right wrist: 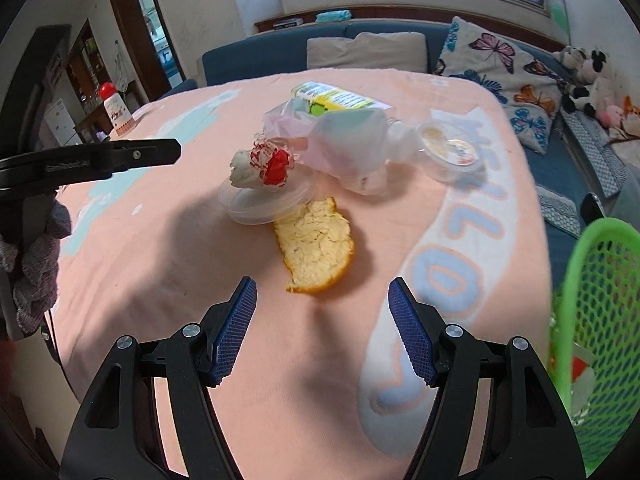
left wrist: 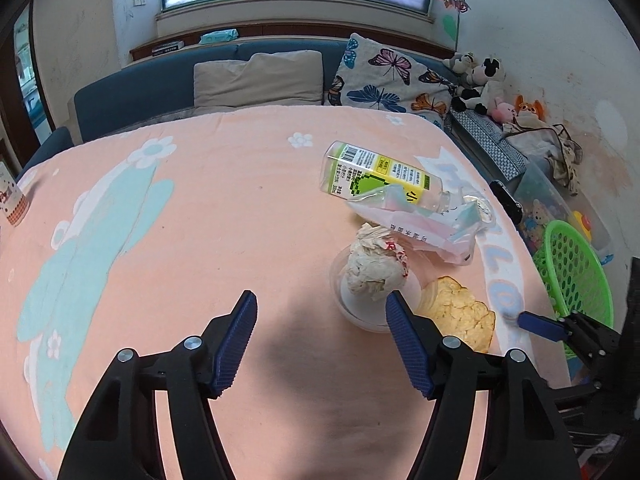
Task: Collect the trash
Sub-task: 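Grasp clear tub holding tissue with left gripper while right gripper grasps the bread slice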
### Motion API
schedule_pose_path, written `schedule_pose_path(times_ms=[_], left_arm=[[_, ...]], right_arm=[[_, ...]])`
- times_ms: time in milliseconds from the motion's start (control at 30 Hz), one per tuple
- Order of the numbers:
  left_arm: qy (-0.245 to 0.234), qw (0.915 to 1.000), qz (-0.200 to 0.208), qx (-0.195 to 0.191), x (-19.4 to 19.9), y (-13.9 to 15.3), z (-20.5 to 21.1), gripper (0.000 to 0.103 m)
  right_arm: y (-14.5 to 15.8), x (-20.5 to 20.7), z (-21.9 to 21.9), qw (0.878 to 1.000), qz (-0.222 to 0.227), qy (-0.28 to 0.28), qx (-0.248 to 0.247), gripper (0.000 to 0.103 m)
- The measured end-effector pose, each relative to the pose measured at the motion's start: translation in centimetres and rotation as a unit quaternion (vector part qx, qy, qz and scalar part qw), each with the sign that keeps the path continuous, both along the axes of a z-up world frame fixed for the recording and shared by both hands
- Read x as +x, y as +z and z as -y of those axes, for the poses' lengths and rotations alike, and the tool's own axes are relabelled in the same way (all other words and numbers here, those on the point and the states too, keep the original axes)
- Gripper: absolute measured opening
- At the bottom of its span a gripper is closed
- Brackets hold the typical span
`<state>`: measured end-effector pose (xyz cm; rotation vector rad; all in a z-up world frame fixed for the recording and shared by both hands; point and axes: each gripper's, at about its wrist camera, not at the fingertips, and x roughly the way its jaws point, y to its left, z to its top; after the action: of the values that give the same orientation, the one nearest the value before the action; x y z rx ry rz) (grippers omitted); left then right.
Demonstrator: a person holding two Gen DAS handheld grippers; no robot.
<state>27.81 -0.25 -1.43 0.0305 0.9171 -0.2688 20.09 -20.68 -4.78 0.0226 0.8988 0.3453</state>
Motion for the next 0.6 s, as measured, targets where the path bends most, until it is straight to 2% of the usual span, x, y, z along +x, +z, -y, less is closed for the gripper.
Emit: schedule_pose_path(times_ms=[467,600], left_arm=[[-0.018,0.9997,-0.014,-0.006,1.6,-1.9,0.2,0.063],[-0.032,0.9994,-0.016,-0.004,2.1,-2.5,1.2,0.063]], right_arm=[[-3.0,3.5,-2.5,0.999,-0.011,0.019,-0.048,0.069],[-3.3,3.4,-3.0,0.997,0.000,0.024,-0.073,0.059]])
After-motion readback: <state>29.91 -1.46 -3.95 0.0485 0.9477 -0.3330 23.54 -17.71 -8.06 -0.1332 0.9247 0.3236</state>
